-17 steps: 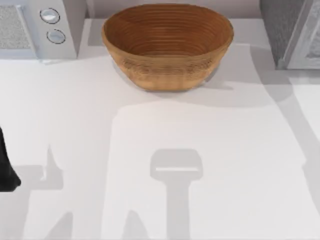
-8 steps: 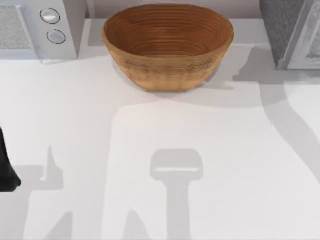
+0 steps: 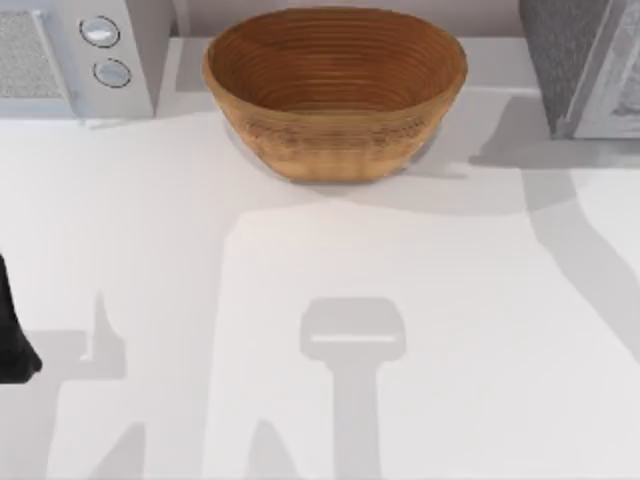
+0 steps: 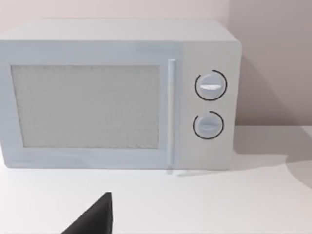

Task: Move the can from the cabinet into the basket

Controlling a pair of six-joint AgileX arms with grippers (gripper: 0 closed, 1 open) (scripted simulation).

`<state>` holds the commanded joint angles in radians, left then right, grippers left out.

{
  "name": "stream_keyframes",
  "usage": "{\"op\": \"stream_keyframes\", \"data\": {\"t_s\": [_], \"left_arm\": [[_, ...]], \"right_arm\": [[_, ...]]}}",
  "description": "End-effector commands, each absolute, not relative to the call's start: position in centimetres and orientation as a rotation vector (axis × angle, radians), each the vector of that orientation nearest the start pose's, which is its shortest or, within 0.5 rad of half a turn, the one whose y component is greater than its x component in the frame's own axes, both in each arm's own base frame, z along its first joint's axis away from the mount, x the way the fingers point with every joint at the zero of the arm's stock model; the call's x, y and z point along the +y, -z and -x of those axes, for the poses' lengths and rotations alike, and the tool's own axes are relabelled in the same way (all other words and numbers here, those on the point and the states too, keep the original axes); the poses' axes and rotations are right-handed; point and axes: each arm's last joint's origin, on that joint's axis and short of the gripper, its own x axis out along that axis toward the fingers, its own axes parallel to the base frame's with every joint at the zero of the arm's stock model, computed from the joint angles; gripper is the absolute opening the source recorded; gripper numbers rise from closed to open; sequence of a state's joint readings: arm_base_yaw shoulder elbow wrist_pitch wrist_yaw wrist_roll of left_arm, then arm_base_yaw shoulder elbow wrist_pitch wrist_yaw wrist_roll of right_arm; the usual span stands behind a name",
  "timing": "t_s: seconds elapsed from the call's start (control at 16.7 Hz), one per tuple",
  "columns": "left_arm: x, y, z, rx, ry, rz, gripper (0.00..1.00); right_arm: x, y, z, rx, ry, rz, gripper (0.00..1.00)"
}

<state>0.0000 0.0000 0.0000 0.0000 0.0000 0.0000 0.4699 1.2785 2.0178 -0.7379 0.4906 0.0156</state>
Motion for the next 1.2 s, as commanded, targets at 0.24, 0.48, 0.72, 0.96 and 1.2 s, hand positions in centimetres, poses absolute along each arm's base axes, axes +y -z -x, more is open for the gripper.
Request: {"op": "stream_keyframes", "data": {"t_s": [0.24, 0.48, 0.72, 0.96, 1.2], "left_arm": [[-0.1, -16.0, -10.6, 0.0, 0.0, 0.0, 1.0], [-0.1, -16.0, -10.6, 0.0, 0.0, 0.0, 1.0], [-0.1, -16.0, -10.6, 0.0, 0.0, 0.0, 1.0], [-0.1, -16.0, -10.6, 0.0, 0.0, 0.0, 1.0], [-0.1, -16.0, -10.6, 0.0, 0.0, 0.0, 1.0]], "right_arm": [[6.2, -54.4, -15.5, -0.02, 0.007, -0.005, 0.0], [4.4, -48.9, -14.1, 0.006, 0.009, 0.009, 0.0], [2.6, -39.6, -12.8, 0.059, 0.011, 0.022, 0.0], [1.2, -28.9, -11.5, 0.097, 0.01, 0.02, 0.0], [0.4, -20.6, -10.8, 0.072, 0.005, 0.007, 0.0]]}}
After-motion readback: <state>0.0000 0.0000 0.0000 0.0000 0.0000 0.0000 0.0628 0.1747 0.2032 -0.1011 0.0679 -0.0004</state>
